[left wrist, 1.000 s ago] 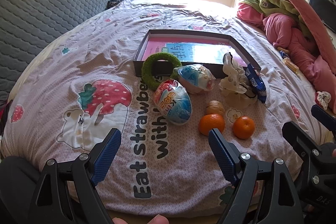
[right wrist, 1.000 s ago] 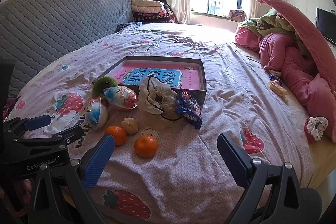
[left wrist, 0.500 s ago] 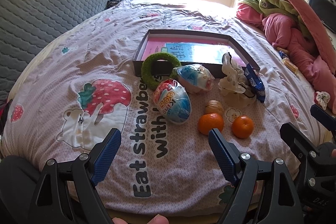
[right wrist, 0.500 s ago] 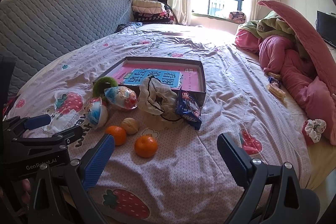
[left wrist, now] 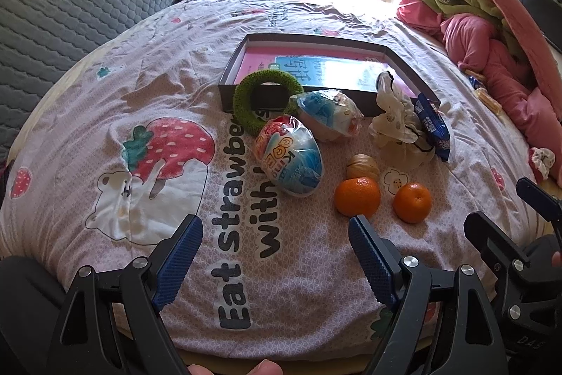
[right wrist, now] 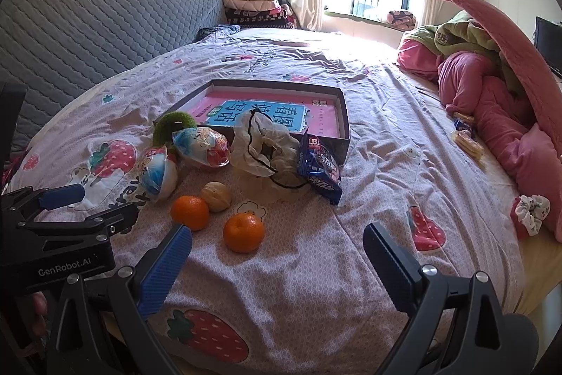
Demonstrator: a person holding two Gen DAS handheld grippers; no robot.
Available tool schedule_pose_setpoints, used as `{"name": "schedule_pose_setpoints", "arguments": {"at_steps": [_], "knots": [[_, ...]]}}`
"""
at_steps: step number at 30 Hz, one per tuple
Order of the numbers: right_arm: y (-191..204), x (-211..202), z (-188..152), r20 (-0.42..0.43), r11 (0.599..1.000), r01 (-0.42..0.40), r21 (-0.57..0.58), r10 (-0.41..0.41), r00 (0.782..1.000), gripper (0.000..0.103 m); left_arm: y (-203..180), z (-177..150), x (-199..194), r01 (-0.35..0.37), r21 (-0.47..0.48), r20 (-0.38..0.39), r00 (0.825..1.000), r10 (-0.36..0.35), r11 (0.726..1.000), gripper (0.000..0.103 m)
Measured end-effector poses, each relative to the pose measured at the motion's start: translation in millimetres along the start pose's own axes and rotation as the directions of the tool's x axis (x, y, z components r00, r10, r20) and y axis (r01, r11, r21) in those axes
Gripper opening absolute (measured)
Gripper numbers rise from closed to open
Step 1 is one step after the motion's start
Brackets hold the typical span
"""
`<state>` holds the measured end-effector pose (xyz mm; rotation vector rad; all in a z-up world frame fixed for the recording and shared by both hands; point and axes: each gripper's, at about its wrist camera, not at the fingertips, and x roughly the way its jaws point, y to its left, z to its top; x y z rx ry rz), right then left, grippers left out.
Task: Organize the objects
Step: 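Move the left tool toward the large egg while the right tool approaches a mandarin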
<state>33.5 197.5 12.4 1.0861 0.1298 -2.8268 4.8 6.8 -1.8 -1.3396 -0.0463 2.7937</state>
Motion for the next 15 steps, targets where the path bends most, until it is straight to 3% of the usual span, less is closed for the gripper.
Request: {"name": "schedule_pose_setpoints", "arguments": {"at_steps": [15], "knots": [[1,19,-15,-0.084,0.999,-0.032,-0.015,0.031,0.996,0.099,9,-5,20,0.016,-0.027,-0.069,0.997,-0.018,0.999,0.086]]}}
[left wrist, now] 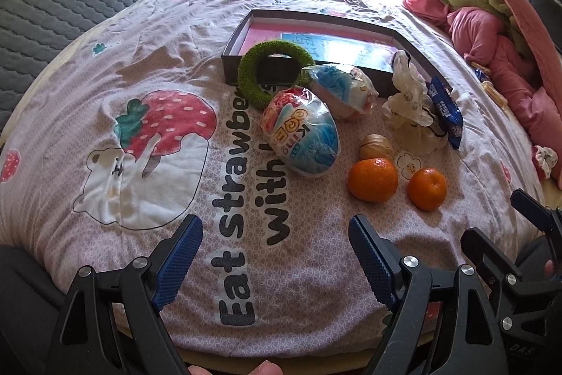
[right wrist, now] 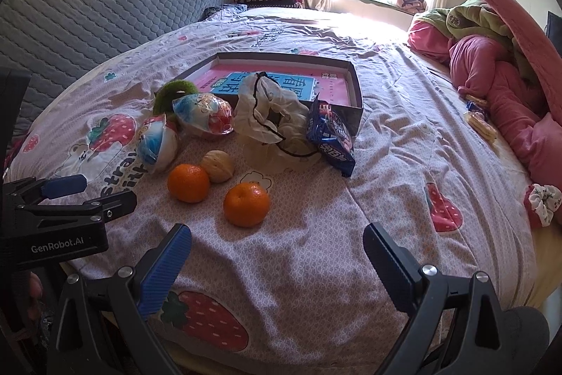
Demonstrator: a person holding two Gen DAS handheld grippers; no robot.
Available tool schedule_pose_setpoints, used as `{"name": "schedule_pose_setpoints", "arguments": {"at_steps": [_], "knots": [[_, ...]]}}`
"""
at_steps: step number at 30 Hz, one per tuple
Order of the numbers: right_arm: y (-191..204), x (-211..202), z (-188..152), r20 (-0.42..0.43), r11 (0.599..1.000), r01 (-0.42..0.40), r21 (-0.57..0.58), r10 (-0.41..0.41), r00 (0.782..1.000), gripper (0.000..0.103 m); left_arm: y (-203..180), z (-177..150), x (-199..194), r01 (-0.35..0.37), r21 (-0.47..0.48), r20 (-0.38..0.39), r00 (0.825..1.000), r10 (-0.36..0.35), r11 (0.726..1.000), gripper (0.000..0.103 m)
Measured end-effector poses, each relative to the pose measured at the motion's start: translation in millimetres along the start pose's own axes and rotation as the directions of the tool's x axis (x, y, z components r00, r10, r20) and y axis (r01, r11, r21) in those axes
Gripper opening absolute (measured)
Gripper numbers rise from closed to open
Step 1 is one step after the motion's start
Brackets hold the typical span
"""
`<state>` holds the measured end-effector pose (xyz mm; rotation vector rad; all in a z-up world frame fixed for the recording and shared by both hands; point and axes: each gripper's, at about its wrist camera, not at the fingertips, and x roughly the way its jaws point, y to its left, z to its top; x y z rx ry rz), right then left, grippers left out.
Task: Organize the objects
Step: 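Move the left tool toward the large egg while the right tool approaches a mandarin, then close the left tool on the large red-blue egg while the right tool grasps the mandarin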
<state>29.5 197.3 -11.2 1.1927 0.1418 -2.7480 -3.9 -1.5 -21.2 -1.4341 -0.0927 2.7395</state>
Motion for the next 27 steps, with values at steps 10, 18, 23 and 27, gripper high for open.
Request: {"name": "schedule_pose_setpoints", "arguments": {"at_steps": [10,18,23,27], "knots": [[-5,6,-1,-0.013,0.999,-0.037,0.04,0.037,0.999,0.099,6,4,3,0.049,-0.02,0.013,0.999,-0.049,0.999,0.086],[-9,17,0,-0.011,0.995,-0.061,0.074,0.062,0.998,0.099,4,12,9,0.067,-0.029,0.018,0.998,-0.067,0.997,0.086],[-12,24,2,-0.014,0.994,-0.058,0.091,0.06,0.998,0.098,-1,20,14,0.064,-0.025,0.022,0.998,-0.064,0.998,0.086],[-13,34,3,-0.038,0.993,-0.062,0.096,0.066,0.997,0.098,0,30,20,0.078,-0.036,0.015,0.997,-0.078,0.996,0.086]]}}
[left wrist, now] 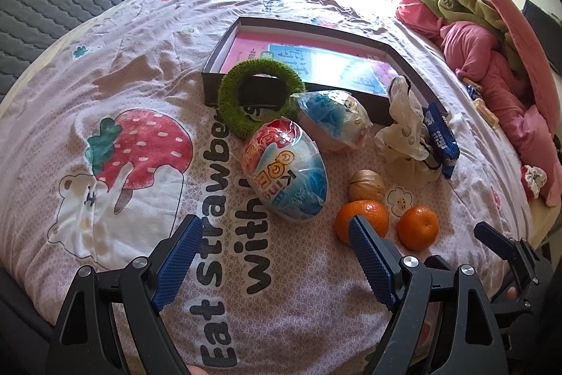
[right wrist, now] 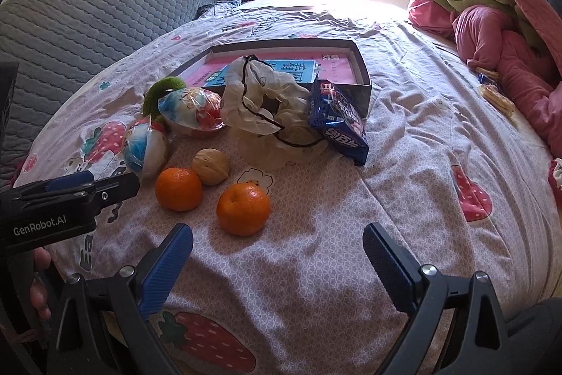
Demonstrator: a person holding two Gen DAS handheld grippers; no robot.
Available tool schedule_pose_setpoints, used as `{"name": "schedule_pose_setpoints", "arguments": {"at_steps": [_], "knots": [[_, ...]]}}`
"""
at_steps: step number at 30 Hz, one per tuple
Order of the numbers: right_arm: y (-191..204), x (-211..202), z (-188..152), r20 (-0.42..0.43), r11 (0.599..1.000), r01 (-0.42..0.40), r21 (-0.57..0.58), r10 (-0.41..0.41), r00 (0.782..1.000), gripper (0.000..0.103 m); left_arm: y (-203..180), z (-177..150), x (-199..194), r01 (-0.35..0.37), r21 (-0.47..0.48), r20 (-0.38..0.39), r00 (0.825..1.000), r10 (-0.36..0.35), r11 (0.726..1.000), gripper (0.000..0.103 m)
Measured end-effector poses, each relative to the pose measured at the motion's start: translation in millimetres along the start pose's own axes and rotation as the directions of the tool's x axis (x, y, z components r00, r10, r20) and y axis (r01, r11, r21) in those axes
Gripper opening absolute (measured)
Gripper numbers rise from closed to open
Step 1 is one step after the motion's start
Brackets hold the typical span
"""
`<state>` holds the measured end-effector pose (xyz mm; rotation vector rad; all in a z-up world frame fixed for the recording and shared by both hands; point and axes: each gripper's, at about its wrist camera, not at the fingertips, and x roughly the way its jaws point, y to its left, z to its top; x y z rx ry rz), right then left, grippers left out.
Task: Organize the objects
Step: 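Close the left tool on the large red-blue egg while the right tool grasps the mandarin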
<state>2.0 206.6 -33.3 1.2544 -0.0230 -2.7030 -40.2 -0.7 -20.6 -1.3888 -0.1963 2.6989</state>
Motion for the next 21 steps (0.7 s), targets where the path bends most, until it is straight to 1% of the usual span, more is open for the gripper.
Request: {"name": "schedule_pose_setpoints", "arguments": {"at_steps": [3,7,9,11,13,16,18,21], "knots": [[0,7,2,-0.011,1.0,-0.004,-0.004,0.004,1.0,0.098,3,7,6,0.003,-0.021,-0.006,1.0,-0.003,1.0,0.086],[4,13,5,-0.008,1.0,0.01,-0.025,-0.01,1.0,0.096,3,14,14,-0.003,-0.033,-0.012,1.0,0.002,0.999,0.086],[4,17,7,-0.009,0.999,0.015,-0.032,-0.015,1.0,0.091,1,18,16,-0.009,-0.023,-0.007,1.0,0.009,1.0,0.086],[4,19,10,-0.01,0.999,0.02,-0.029,-0.02,1.0,0.088,0,21,18,-0.035,-0.011,0.001,0.999,0.035,0.999,0.086],[4,22,12,-0.012,0.999,0.019,-0.032,-0.019,1.0,0.087,1,24,21,-0.051,-0.013,0.002,0.999,0.051,0.999,0.086],[5,27,15,-0.019,0.999,0.019,-0.041,-0.02,1.0,0.086,2,27,24,-0.054,-0.023,0.0,0.999,0.054,0.998,0.086],[6,30,15,-0.026,0.999,0.016,-0.047,-0.017,1.0,0.086,1,28,27,-0.077,-0.014,-0.006,0.997,0.077,0.997,0.086],[9,33,15,-0.03,0.998,0.023,-0.057,-0.025,0.999,0.079,1,28,31,-0.078,-0.014,-0.013,0.997,0.077,0.997,0.086]]}}
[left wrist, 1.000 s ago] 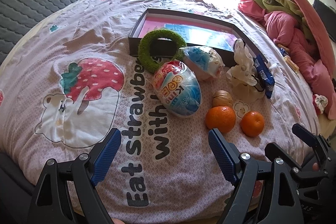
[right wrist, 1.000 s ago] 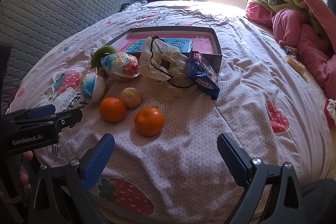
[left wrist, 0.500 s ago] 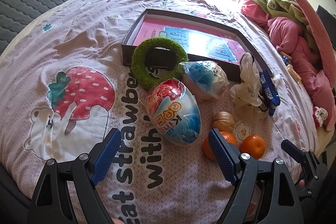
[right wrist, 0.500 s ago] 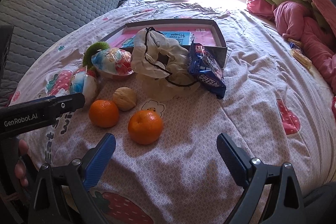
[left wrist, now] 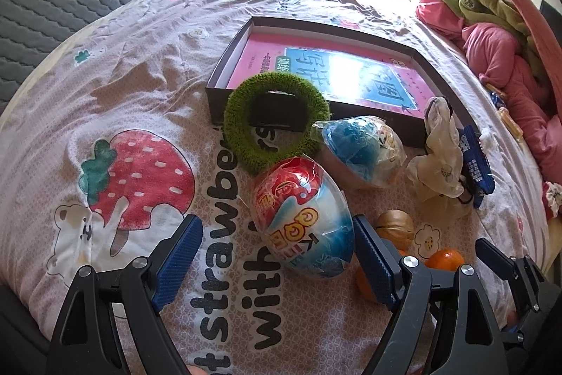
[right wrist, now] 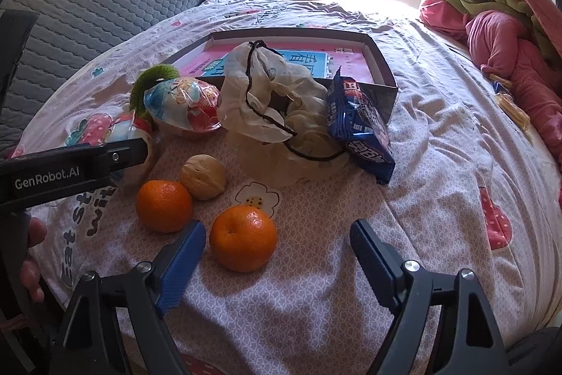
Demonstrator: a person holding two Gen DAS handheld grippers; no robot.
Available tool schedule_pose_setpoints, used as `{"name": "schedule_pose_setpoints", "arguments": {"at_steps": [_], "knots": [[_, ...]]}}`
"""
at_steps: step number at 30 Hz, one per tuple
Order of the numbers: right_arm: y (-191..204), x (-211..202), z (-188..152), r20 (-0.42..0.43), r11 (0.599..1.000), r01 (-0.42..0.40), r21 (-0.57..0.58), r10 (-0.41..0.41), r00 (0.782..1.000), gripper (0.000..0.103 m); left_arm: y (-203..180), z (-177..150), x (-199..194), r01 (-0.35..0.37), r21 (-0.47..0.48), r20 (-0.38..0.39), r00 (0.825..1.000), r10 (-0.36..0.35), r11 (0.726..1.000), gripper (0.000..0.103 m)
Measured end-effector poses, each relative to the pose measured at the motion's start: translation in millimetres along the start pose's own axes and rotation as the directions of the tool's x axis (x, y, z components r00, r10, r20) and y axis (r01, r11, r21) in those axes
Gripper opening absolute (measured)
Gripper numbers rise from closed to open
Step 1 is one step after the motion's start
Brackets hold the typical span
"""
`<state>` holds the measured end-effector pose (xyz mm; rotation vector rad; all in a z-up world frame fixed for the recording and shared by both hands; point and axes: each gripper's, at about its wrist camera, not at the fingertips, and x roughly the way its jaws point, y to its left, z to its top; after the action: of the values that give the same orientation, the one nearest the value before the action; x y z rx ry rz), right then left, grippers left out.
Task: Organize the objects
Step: 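Close the left tool on the large red-blue egg while the right tool grasps the mandarin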
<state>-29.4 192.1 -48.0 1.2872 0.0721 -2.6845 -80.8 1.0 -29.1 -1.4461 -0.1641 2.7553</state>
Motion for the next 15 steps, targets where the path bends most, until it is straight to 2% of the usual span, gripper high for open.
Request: {"name": "schedule_pose_setpoints", "arguments": {"at_steps": [12,15], "knots": [[11,3,-3,0.009,0.999,0.007,-0.052,-0.007,1.0,0.066,1,2,7,-0.021,-0.007,-0.005,1.0,0.021,1.0,0.085],[15,4,-5,0.013,0.997,0.017,-0.071,-0.016,1.0,0.063,-1,2,7,-0.027,0.005,-0.001,1.0,0.027,1.0,0.078]]}}
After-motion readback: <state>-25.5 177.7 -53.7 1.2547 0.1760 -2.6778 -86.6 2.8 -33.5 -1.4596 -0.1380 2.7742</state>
